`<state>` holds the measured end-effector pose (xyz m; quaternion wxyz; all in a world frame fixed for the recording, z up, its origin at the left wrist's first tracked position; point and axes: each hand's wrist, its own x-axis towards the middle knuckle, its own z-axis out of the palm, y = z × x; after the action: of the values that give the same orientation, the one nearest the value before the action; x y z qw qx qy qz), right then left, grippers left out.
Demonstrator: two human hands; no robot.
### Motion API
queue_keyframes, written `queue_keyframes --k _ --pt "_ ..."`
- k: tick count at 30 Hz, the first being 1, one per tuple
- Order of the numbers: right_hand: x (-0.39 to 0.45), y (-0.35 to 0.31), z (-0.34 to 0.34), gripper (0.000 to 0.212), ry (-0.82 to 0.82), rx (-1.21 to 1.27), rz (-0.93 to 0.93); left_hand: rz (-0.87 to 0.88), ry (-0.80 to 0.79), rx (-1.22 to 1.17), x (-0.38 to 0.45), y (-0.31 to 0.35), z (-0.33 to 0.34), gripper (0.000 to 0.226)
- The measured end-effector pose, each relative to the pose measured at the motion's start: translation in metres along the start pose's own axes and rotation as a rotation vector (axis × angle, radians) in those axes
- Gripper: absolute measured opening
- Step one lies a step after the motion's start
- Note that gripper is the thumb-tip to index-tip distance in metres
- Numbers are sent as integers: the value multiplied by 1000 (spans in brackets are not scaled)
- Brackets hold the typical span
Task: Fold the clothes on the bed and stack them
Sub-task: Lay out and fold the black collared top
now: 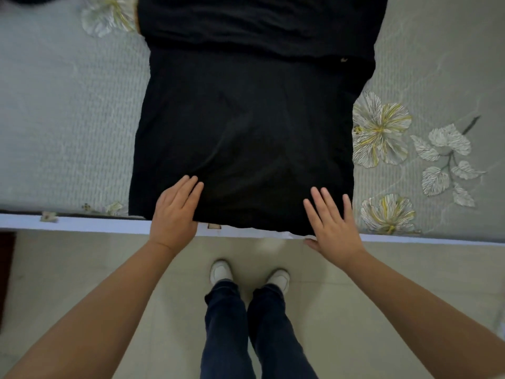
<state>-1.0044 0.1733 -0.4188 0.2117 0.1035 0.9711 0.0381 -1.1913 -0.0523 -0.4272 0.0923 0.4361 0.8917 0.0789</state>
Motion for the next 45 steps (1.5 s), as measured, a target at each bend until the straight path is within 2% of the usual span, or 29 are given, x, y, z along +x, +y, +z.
queue_keyframes --k 3,6,8,9,12,17,20,22,26,27,30,34,37,38,40,44,45 --pt "8 0 1 91 -29 -39 31 -106 -13 -78 -3 -12 0 53" --pt "7 0 5 100 -2 -39 13 -205 -83 -129 -4 -24 0 66" --pt "7 4 7 99 53 -22 -38 -244 -118 -150 -5 -31 0 72" --pt "6 6 7 91 87 -25 -69 -262 -136 -161 -6 -33 -2 74" --pt "-2 13 9 52 209 -31 -129 -286 -158 -163 -6 -38 -7 71" --pt "-31 16 3 50 279 36 -151 -190 -307 11 -18 -40 -19 71" --pt "-53 12 -6 72 222 71 -109 -164 -390 82 -44 -31 -29 72" --pt "-68 5 -13 79 145 97 -94 -173 -425 83 -63 -23 -38 73" --pt "-99 -1 -13 70 -149 200 -67 -159 -491 107 -94 -15 -54 72" --pt "-102 -2 -14 68 -171 246 -43 -153 -494 110 -98 -15 -58 71" --pt "-101 -2 -29 65 -152 258 8 -202 -419 25 -96 -25 -73 69" --pt "-66 12 -82 55 -39 324 138 -301 -222 -85 -59 -39 -101 59" --pt "-37 27 -118 55 196 268 207 -307 -146 -51 -15 -47 -128 39" --pt "-27 33 -131 53 207 249 252 -299 -131 -32 2 -50 -138 36" --pt "-5 48 -151 44 196 232 361 -284 -111 -16 38 -54 -156 36" --pt "40 80 -187 6 439 272 401 -235 -58 91 111 -59 -182 29" --pt "48 84 -190 5 483 283 398 -229 -44 115 121 -59 -186 28"
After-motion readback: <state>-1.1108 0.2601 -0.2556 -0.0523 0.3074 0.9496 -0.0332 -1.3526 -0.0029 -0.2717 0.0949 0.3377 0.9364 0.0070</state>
